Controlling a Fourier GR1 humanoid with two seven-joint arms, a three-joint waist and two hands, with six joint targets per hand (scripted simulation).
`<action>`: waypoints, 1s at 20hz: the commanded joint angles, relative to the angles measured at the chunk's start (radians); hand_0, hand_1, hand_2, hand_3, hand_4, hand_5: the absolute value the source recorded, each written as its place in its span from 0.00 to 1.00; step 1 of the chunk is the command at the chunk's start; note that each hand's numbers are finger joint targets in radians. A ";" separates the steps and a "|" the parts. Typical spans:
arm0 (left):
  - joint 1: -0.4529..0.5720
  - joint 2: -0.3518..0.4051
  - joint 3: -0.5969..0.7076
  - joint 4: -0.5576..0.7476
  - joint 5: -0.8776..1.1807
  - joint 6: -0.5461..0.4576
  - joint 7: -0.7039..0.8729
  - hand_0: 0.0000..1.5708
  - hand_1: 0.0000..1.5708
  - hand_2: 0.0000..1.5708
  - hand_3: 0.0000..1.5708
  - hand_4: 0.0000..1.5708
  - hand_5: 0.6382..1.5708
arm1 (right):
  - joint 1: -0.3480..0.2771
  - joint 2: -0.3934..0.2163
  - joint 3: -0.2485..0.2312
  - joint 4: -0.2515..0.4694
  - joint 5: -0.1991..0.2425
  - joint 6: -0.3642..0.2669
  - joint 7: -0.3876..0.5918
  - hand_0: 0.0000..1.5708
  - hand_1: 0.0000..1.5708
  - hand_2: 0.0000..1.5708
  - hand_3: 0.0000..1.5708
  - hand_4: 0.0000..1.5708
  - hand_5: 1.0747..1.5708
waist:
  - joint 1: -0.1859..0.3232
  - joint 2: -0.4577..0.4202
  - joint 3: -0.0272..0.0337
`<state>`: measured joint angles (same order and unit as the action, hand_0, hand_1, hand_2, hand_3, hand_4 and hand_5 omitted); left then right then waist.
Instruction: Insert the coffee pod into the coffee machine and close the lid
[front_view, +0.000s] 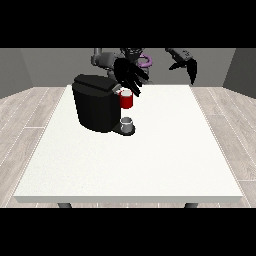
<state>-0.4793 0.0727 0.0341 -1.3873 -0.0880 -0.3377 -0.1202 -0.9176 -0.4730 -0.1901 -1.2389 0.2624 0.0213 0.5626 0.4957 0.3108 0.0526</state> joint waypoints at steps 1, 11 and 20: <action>-0.049 -0.013 -0.028 -0.012 -0.001 -0.018 0.003 0.00 0.00 0.00 0.00 0.19 1.00 | -0.123 0.116 0.022 -0.053 -0.078 -0.016 -0.129 0.00 0.00 0.00 0.00 0.00 1.00 | 0.115 0.038 -0.0488; -0.111 -0.063 -0.101 -0.008 -0.027 -0.024 0.033 0.00 0.00 0.00 0.00 0.17 1.00 | -0.070 0.089 -0.066 -0.215 -0.112 0.021 -0.053 0.00 0.00 0.00 0.00 0.00 1.00 | 0.185 0.055 -0.0475; -0.029 -0.035 -0.028 -0.007 0.000 0.020 0.050 0.00 0.00 0.00 0.00 0.17 1.00 | 0.096 0.322 0.109 -0.310 -0.111 -0.006 -0.321 0.00 0.00 0.00 0.00 0.17 1.00 | 0.029 -0.037 -0.0526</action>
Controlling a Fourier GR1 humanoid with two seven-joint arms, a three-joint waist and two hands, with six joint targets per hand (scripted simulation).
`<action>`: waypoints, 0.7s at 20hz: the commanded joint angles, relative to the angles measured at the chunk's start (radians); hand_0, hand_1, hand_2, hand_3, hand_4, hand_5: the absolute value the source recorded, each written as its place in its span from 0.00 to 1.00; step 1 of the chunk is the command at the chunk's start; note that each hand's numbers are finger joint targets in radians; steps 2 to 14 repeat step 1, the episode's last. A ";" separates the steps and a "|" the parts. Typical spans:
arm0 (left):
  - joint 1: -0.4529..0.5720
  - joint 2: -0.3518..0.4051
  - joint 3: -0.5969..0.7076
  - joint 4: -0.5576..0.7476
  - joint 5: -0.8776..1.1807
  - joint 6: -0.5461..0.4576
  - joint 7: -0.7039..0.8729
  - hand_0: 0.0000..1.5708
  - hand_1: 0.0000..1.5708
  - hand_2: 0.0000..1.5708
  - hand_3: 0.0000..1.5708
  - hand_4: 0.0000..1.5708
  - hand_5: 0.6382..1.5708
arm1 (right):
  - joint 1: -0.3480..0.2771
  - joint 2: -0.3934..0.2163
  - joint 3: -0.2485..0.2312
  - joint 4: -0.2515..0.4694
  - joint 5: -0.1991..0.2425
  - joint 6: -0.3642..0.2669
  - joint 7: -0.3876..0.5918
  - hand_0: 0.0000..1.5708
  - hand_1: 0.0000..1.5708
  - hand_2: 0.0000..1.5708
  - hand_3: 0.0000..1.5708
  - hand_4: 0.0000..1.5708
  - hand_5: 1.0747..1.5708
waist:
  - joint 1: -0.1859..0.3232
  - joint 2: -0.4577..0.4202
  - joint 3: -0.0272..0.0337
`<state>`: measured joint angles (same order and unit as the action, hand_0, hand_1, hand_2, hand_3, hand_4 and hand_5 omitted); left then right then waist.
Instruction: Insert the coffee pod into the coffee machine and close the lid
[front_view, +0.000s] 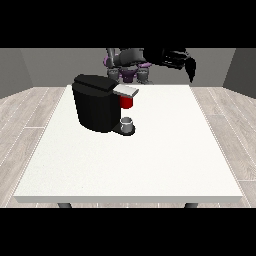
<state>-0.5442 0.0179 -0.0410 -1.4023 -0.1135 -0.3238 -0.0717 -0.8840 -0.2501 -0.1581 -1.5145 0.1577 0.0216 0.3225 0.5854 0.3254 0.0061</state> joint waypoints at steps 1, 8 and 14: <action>0.032 0.026 0.049 0.009 0.028 0.000 0.026 0.00 0.00 0.00 0.00 0.17 1.00 | 0.065 0.135 0.104 -0.024 0.017 -0.038 -0.106 0.00 0.00 0.00 0.00 0.17 1.00 | -0.059 -0.055 -0.0061; 0.032 0.026 0.049 0.009 0.028 0.000 0.026 0.00 0.00 0.00 0.00 0.17 1.00 | 0.065 0.135 0.104 -0.024 0.017 -0.038 -0.106 0.00 0.00 0.00 0.00 0.17 1.00 | -0.059 -0.055 -0.0061; 0.032 0.026 0.049 0.009 0.028 0.000 0.026 0.00 0.00 0.00 0.00 0.17 1.00 | 0.065 0.135 0.104 -0.024 0.017 -0.038 -0.106 0.00 0.00 0.00 0.00 0.17 1.00 | -0.059 -0.055 -0.0061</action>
